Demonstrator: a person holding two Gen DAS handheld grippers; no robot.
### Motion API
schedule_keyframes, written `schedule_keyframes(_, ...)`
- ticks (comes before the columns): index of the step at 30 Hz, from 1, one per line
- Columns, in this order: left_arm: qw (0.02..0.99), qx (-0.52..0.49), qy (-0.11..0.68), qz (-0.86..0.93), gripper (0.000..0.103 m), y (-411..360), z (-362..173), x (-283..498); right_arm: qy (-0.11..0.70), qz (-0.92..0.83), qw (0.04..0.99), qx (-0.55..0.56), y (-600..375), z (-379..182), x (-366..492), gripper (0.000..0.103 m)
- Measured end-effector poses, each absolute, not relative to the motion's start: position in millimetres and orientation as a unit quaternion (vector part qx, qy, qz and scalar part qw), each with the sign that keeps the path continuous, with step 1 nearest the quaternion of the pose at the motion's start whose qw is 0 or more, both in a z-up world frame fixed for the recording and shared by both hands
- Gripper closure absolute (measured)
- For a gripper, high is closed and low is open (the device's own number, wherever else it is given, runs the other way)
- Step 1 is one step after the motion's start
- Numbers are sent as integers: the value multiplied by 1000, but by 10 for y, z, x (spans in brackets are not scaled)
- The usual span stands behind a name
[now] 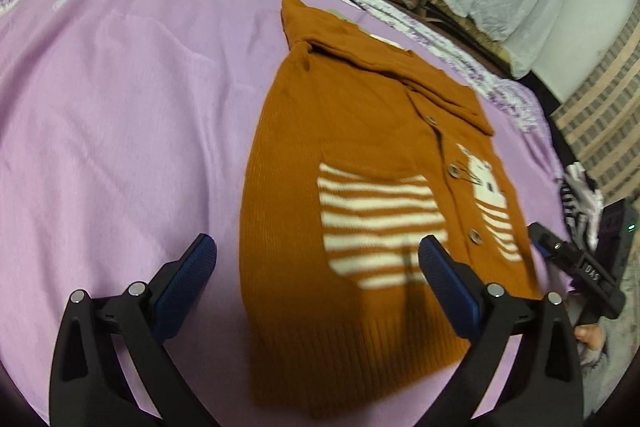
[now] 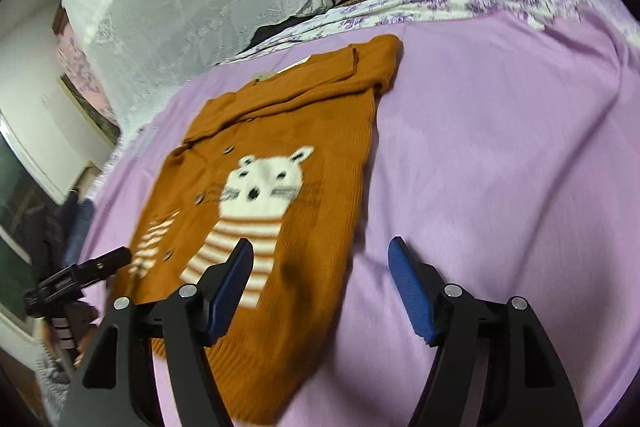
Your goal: Fold small clothes
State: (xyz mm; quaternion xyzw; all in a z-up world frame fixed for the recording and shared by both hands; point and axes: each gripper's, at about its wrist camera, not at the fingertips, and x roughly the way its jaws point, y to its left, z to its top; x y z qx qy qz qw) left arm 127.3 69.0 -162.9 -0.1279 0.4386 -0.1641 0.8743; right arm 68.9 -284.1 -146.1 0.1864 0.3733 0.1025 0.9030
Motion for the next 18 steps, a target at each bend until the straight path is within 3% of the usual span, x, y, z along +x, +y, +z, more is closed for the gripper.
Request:
schedule_keyframes(3,871,-138,437,-178,4,718,-1638,1218,380,126,895,198,-2863,-1494,568,35)
schedule_keyframes(9,867,-134,442,-186,5,653,-1652,1294,397,146,881,213,-2849,-1534,608,50)
schedule_keyframes(13,864,-128,449,-190,5,576,-1669,1417,417,170,866,217,-2746,-1553,843,51)
schedule_keyframes(15,864,-120,451,-187,5,524,-1673,1463,423,179,857,233,-2716,-1578,966,58)
schedule_keyframes(17,867,-121,448,-183,11,545,-1666,1422,424,180,854,241,-2732,-1602,954,66)
schedule_keyframes(18,868,-126,445,-179,20,577,-1663,1391,424,184,852,246,-2745,-1611,924,70)
